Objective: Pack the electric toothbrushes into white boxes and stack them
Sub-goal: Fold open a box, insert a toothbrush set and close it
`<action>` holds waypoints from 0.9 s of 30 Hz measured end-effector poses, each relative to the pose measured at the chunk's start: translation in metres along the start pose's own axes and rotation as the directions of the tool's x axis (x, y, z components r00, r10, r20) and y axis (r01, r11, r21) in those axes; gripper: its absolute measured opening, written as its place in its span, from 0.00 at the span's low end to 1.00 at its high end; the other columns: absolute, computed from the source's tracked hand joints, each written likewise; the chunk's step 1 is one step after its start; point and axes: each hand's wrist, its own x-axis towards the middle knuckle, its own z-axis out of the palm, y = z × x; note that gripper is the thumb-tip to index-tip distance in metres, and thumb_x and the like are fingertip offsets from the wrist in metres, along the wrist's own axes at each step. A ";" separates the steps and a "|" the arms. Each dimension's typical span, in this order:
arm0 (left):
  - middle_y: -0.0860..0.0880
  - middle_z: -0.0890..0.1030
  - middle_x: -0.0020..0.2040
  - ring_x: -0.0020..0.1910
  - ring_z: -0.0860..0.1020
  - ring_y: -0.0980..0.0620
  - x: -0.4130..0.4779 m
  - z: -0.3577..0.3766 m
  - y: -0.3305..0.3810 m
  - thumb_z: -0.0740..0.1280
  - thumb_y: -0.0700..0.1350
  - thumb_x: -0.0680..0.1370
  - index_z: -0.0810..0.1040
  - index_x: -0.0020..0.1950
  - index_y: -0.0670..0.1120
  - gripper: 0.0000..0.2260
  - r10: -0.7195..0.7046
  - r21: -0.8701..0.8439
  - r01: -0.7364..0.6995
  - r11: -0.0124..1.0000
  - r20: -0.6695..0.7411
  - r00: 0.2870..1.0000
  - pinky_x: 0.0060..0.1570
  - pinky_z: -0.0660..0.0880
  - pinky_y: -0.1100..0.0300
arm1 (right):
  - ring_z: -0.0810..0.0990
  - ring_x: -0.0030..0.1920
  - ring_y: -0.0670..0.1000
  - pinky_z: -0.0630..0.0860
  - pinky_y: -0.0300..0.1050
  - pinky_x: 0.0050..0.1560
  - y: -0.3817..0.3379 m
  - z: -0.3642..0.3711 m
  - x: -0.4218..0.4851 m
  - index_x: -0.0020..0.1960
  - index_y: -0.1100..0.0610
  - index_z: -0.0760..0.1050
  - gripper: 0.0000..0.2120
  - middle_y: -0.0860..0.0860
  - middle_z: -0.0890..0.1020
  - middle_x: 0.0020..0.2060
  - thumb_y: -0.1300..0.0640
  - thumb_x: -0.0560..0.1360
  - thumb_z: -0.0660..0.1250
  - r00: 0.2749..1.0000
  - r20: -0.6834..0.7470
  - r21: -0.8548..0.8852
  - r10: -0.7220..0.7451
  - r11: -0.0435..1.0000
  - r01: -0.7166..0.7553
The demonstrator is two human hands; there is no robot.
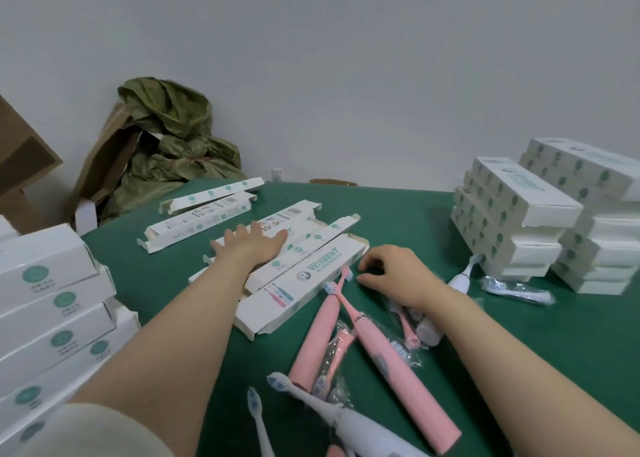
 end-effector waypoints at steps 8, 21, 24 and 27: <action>0.42 0.54 0.77 0.75 0.51 0.41 -0.044 0.007 0.033 0.46 0.64 0.79 0.54 0.77 0.46 0.33 -0.034 -0.131 0.032 0.991 -0.013 0.999 0.70 0.46 0.40 | 0.78 0.38 0.52 0.73 0.43 0.37 -0.002 -0.017 -0.017 0.40 0.60 0.78 0.08 0.52 0.82 0.38 0.60 0.75 0.63 0.942 -0.241 0.116 0.233 0.971 -0.211; 0.45 0.62 0.74 0.73 0.58 0.45 -0.108 0.013 0.011 0.67 0.65 0.71 0.69 0.72 0.52 0.33 0.532 -0.240 -0.554 0.797 -0.154 0.833 0.69 0.57 0.52 | 0.74 0.35 0.48 0.68 0.32 0.31 -0.027 -0.042 -0.043 0.41 0.61 0.79 0.07 0.53 0.81 0.37 0.61 0.75 0.63 0.970 -0.146 0.061 0.196 0.980 -0.189; 0.49 0.73 0.68 0.61 0.71 0.53 -0.116 0.015 0.007 0.69 0.54 0.75 0.70 0.71 0.50 0.26 0.566 -0.352 -0.606 0.714 -0.221 0.795 0.55 0.66 0.64 | 0.73 0.33 0.46 0.69 0.34 0.32 -0.029 -0.041 -0.041 0.41 0.63 0.79 0.09 0.50 0.80 0.35 0.59 0.75 0.64 0.951 -0.188 0.169 0.244 0.962 -0.214; 0.53 0.77 0.64 0.57 0.74 0.55 -0.123 0.005 0.001 0.68 0.48 0.76 0.71 0.70 0.54 0.22 0.544 -0.360 -0.678 0.641 -0.410 0.732 0.55 0.70 0.61 | 0.79 0.35 0.49 0.78 0.44 0.43 -0.033 -0.039 -0.038 0.46 0.64 0.79 0.16 0.49 0.82 0.34 0.50 0.78 0.63 0.909 -0.139 0.460 0.394 0.838 -0.293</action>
